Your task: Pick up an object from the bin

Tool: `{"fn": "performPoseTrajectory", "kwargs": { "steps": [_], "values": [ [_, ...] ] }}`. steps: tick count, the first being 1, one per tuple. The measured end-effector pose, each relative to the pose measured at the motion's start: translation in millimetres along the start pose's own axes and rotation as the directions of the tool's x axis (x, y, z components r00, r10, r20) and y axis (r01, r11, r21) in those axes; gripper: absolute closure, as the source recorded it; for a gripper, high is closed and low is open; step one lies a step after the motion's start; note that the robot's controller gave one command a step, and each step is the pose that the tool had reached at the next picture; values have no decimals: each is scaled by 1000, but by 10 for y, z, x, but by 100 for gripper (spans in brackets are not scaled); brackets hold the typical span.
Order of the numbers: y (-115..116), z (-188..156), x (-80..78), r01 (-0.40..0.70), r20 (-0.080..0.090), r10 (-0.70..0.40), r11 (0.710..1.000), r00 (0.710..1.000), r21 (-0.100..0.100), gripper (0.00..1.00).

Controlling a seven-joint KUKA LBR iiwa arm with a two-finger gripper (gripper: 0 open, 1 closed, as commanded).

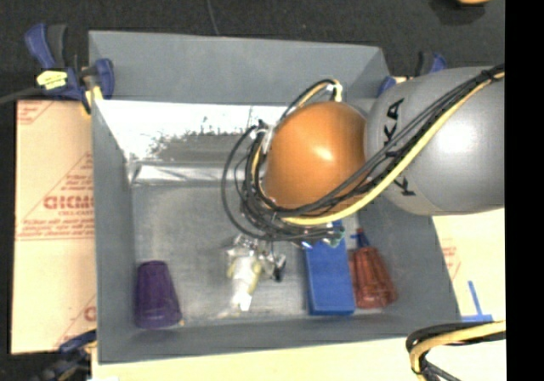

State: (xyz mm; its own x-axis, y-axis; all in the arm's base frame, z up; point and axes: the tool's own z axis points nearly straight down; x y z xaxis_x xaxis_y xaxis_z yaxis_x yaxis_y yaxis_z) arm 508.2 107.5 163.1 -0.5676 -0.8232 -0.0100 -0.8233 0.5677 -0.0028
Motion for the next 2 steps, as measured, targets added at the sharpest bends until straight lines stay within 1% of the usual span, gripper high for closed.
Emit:
{"fn": "performPoseTrajectory", "kwargs": {
  "steps": [1, 2],
  "values": [
    [0, -226, -2, -2, 0, 2, 1000, 1000, -1, 100],
    [-10, -418, -9, -3, 3, 3, 1000, 1000, 2, 100]
  ]
}}
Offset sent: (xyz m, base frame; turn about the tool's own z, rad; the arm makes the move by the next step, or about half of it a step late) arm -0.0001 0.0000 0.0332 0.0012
